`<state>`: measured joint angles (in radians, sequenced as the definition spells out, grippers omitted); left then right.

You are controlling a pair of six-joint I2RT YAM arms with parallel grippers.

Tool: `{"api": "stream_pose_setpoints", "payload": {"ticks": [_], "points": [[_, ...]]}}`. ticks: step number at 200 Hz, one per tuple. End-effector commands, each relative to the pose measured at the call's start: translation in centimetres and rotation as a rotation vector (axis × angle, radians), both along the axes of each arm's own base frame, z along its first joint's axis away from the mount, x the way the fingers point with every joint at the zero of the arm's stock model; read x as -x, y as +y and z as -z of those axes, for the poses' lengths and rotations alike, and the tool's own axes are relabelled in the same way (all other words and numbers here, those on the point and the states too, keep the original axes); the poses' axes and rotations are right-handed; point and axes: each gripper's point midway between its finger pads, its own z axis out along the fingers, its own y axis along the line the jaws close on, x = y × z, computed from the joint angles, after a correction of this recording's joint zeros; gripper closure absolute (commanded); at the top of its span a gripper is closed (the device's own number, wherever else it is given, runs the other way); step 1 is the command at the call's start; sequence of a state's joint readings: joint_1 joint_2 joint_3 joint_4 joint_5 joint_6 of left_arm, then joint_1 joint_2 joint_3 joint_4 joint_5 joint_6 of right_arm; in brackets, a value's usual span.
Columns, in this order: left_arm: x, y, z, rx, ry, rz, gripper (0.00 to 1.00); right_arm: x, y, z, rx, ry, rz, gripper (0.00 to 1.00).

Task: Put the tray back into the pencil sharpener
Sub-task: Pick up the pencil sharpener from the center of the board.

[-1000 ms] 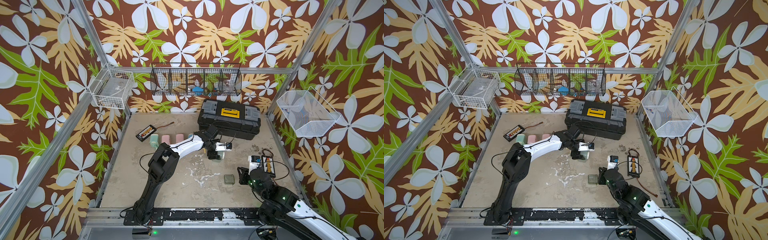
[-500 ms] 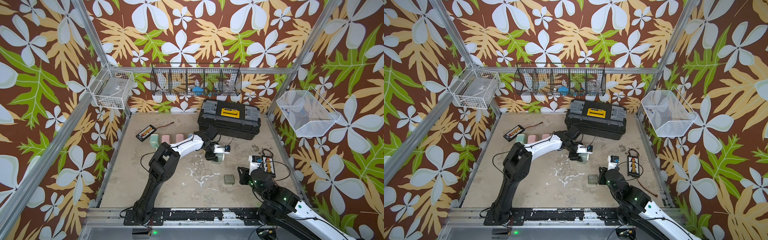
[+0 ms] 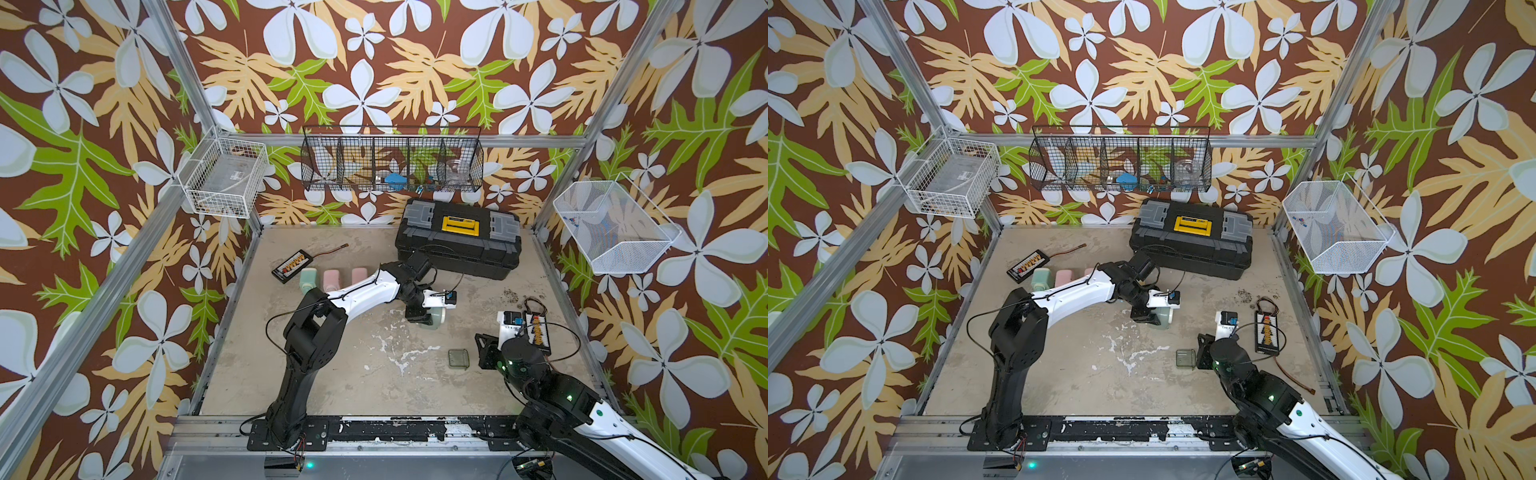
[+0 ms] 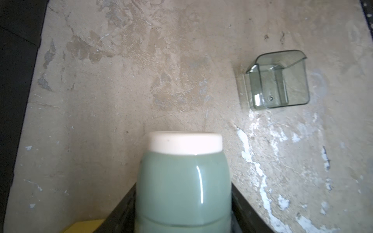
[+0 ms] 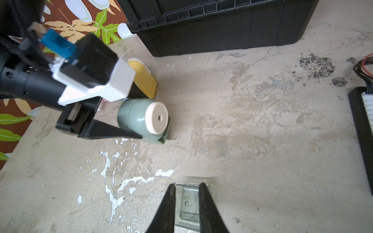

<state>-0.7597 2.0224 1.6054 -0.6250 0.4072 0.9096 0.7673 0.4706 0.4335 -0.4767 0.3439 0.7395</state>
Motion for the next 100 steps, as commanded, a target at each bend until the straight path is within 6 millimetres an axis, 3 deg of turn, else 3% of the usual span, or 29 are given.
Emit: {"api": "stream_pose_setpoints", "payload": {"ticks": [1, 38, 100], "points": [[1.4, 0.7, -1.5, 0.044, 0.007, -0.023, 0.50, -0.1, 0.0, -0.3, -0.002, -0.012, -0.001, 0.78], [4.7, 3.2, -3.1, 0.135, 0.008, -0.085, 0.51, -0.1, 0.2, -0.2, 0.000, -0.008, -0.007, 0.77], [8.3, 5.7, -3.2, 0.203, -0.013, -0.204, 0.50, -0.3, 0.8, 1.5, 0.040, 0.054, -0.024, 0.77]]}}
